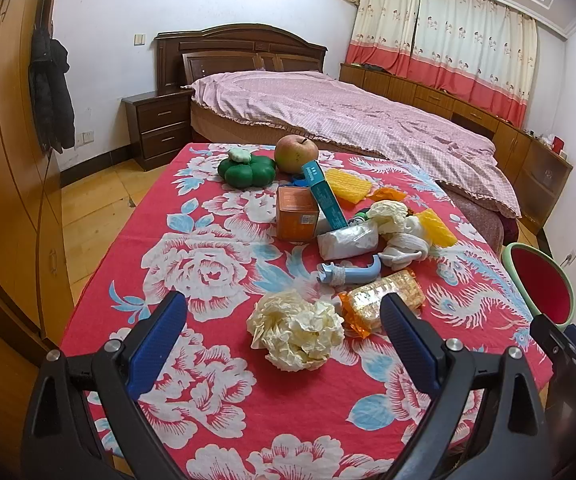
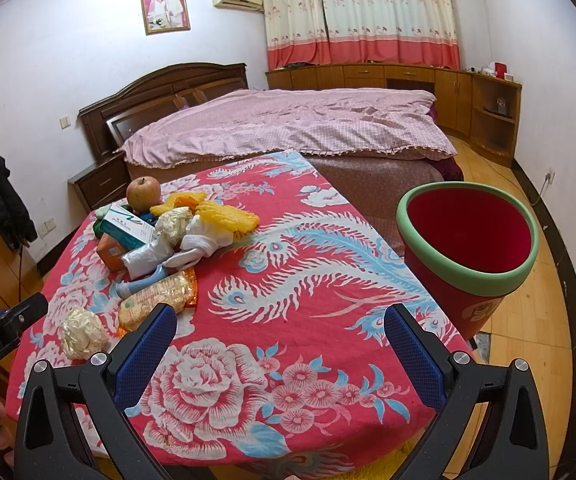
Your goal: Collect trash
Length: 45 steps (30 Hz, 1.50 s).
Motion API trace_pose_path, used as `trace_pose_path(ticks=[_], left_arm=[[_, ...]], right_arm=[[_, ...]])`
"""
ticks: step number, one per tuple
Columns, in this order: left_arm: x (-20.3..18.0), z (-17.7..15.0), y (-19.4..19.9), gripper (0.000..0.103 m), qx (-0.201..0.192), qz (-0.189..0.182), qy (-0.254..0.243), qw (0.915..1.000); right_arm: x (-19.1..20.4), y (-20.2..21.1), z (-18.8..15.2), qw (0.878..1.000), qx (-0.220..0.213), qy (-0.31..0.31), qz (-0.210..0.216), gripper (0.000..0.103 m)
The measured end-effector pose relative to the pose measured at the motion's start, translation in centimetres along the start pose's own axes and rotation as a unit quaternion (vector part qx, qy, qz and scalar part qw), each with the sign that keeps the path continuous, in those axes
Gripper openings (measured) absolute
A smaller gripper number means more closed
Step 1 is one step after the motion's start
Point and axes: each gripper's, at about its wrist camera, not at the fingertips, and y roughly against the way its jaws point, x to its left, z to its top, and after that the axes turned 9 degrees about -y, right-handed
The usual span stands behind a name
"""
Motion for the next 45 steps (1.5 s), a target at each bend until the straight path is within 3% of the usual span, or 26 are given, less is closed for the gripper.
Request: trace_pose_path(ticks=[31, 45], left_arm=[[0.4, -0.2, -0.4, 0.097, 0.008, 0.000, 0.000, 1.0000], [1.6, -1.1, -3.4, 0.096, 0.060, -0.007, 0.010, 0.9981]], right_arm=[[-0.2, -0.2, -0.1, 1.000, 0.003, -0.003, -0.002, 0.103], [-0.7, -1.9, 0.3, 1.000, 0.016, -0.019, 0.001, 0.103]])
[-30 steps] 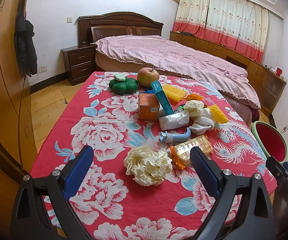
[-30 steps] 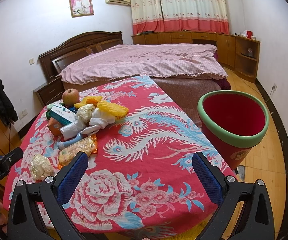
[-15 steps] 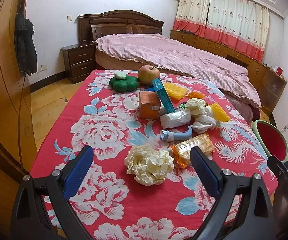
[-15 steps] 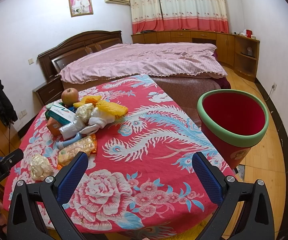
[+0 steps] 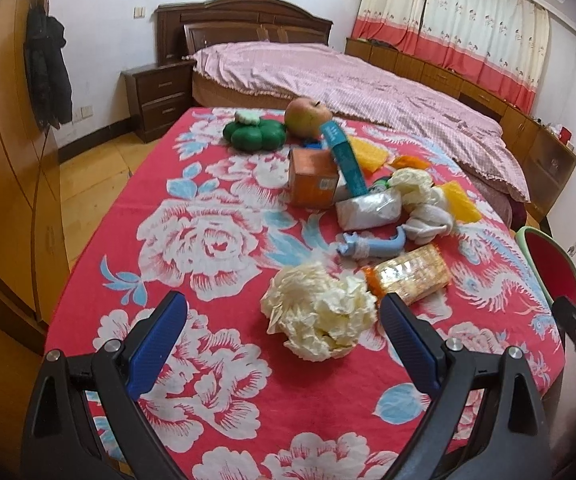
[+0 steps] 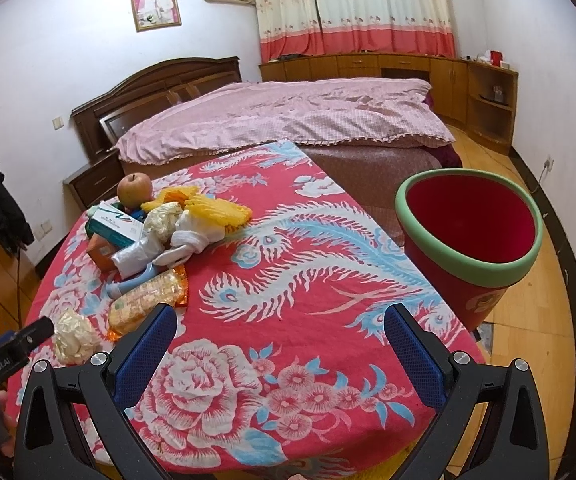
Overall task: Collect trash
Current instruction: 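Move the left tool to the crumpled tissue ball and close on it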
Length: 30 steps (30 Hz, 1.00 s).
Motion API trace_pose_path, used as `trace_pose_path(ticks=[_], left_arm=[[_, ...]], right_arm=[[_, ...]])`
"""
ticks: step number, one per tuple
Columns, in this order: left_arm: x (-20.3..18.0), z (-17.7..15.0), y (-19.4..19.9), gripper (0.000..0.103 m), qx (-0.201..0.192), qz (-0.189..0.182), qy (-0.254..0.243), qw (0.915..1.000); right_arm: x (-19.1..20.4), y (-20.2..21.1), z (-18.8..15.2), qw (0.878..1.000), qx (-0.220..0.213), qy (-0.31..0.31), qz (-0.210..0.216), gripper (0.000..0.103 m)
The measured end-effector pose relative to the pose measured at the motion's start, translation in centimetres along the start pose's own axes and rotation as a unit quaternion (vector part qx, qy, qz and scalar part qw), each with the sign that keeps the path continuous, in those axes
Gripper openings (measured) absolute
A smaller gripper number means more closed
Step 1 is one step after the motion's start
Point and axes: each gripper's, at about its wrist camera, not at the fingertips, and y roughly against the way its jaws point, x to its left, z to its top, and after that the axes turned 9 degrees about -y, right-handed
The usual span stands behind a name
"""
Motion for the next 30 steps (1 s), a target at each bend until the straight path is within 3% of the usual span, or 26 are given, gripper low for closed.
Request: trace_pose_path(ticks=[6, 11, 17, 23, 27, 30], left_arm=[[0.0, -0.3, -2.2, 0.093, 0.038, -0.011, 0.000, 0.9992], [-0.8, 0.0, -2.9, 0.090, 0.045, -0.030, -0.007, 0.9985], [-1.1, 0.1, -3.7, 0.082, 0.056, -0.069, 0.000, 0.9961], [-1.9, 0.1, -3.9, 0.057, 0.060, -0.112, -0.004, 0.9919], [-2.2, 0.1, -3.5, 0.042, 0.055, -0.115, -0.012, 0.9917], [-2.2, 0.2, -3.1, 0.040, 0.050, -0.117, -0.014, 0.9918]], right_arm=[[0.2, -1.2, 0.6, 1.000, 0.003, 0.004, 0.001, 0.103], [-0.1, -2.5, 0.2, 1.000, 0.025, 0.004, 0.004, 0.103], [-0.4, -2.8, 0.0, 1.000, 0.020, 0.008, -0.008, 0.103], [-0.3, -3.1, -0.2, 0.999, 0.033, 0.012, 0.005, 0.103], [-0.3, -3.3, -0.3, 0.999, 0.045, 0.010, 0.012, 0.103], [-0.2, -3.6, -0.2, 0.998, 0.060, 0.002, 0.027, 0.103]])
